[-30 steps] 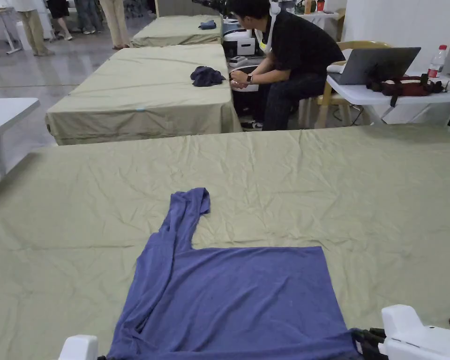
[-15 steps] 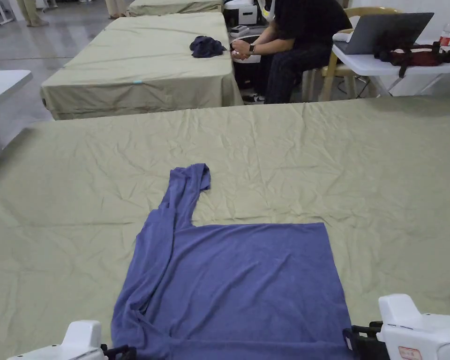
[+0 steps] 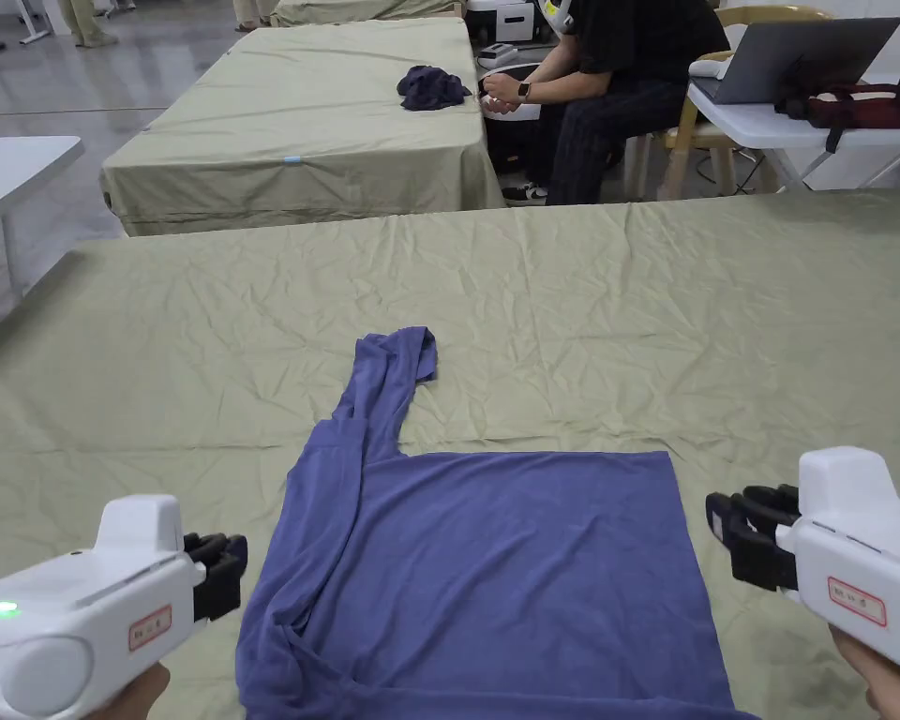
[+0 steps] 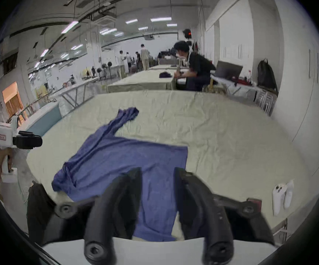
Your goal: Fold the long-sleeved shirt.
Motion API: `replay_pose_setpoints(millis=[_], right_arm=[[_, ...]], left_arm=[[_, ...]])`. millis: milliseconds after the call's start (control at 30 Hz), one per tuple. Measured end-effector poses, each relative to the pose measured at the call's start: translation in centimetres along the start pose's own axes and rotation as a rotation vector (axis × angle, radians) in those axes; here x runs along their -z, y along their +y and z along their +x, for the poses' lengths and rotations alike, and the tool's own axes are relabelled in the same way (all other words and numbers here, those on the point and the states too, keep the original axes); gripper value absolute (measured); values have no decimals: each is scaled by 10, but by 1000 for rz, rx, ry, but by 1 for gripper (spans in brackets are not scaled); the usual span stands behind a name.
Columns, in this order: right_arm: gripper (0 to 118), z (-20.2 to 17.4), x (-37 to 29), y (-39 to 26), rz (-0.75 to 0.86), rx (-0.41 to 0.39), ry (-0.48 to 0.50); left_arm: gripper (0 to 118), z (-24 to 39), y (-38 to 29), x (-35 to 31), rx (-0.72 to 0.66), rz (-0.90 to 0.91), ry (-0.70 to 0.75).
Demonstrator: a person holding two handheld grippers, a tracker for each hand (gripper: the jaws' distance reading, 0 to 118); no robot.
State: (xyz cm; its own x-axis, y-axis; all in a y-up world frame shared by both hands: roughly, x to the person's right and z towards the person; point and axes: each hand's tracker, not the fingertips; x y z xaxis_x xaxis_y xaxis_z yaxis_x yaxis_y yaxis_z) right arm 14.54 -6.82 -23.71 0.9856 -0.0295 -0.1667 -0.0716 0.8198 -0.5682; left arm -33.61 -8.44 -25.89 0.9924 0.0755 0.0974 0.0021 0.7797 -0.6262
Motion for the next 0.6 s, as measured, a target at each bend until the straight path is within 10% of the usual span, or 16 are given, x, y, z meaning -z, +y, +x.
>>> replay_pose_setpoints(millis=[100, 600], right_arm=[[1, -2, 0, 6, 24, 15, 0], [1, 16, 67, 25, -61, 8, -9]], left_arm=[[0, 7, 16, 2, -2, 13, 1], [0, 20, 114, 111, 140, -137, -98]])
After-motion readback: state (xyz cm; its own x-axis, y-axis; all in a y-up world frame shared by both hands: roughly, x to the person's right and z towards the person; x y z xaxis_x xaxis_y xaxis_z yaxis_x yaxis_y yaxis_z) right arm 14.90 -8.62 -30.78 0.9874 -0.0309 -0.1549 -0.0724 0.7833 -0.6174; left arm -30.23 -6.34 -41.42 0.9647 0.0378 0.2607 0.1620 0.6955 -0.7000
